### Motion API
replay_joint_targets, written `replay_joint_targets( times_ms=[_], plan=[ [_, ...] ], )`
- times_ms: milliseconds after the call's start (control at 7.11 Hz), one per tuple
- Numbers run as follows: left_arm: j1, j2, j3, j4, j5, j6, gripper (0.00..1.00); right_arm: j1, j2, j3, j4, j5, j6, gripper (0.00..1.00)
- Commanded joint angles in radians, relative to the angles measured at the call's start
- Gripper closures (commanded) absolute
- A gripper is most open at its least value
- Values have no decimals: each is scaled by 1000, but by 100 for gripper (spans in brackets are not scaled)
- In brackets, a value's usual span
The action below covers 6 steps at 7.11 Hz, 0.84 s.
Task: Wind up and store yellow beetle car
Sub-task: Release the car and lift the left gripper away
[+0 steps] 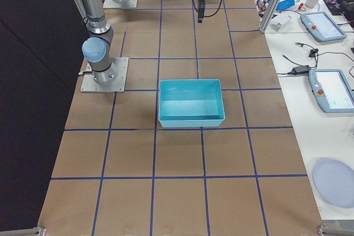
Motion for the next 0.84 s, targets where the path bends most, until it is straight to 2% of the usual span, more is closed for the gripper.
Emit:
replay_joint_targets(
  times_ms=[0, 141, 281, 703],
  plan=[
    [2, 1, 0, 0, 0, 0, 68, 1, 0, -1, 0, 1, 0, 0],
    [2, 2, 0, 0, 0, 0, 41, 1, 2, -2, 0, 2, 0, 0],
    [2, 2, 0, 0, 0, -1, 0, 1, 2, -2, 0, 1, 0, 0],
    [-4, 41, 5, -15, 8, -31, 0, 0, -4, -1, 4, 5, -11, 0]
  ],
)
